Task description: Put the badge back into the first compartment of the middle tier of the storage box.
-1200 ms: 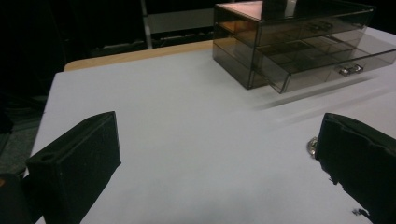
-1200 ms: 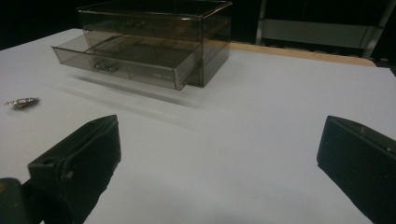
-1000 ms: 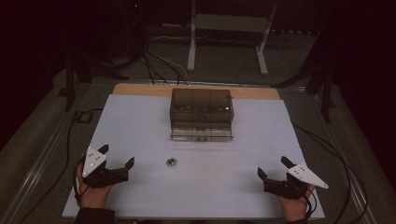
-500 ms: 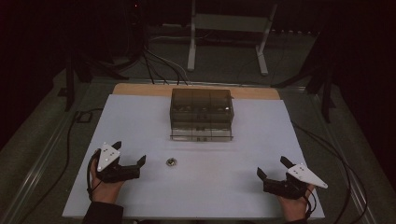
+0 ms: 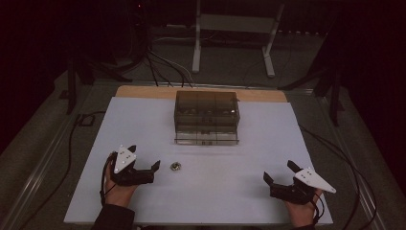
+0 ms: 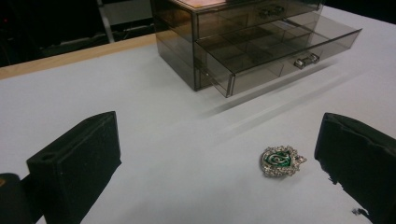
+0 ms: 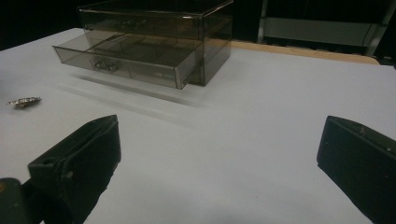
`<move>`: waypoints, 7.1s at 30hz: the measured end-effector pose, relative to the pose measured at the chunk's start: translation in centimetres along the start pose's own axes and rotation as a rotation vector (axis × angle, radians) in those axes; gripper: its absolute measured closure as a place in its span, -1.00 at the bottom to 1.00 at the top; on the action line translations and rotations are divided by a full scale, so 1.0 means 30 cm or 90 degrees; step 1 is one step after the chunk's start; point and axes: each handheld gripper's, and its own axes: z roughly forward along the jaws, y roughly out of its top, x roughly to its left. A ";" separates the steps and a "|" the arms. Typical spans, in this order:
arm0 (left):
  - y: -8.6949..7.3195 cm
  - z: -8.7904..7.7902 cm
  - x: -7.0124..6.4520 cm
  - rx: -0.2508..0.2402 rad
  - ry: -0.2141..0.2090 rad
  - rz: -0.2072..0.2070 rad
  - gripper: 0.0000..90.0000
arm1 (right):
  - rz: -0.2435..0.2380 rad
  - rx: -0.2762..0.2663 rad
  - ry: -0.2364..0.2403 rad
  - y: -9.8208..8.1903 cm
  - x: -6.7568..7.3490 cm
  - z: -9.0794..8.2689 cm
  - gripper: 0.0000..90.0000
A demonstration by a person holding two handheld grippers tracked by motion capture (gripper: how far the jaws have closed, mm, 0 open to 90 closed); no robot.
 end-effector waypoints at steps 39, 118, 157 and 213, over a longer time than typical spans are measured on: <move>-0.027 0.149 -0.095 0.071 -0.069 0.005 -0.70 | 0.000 0.000 0.002 0.000 0.000 0.001 -1.00; -0.018 0.175 -0.082 0.140 -0.049 -0.041 0.98 | 0.000 0.003 0.003 -0.002 -0.004 0.002 -1.00; 0.053 0.140 -0.048 0.106 -0.029 -0.047 0.98 | 0.003 0.006 0.007 -0.003 -0.005 0.004 -1.00; 0.209 0.159 0.005 0.044 -0.004 -0.030 0.97 | 0.006 0.006 0.009 -0.003 -0.008 0.005 -1.00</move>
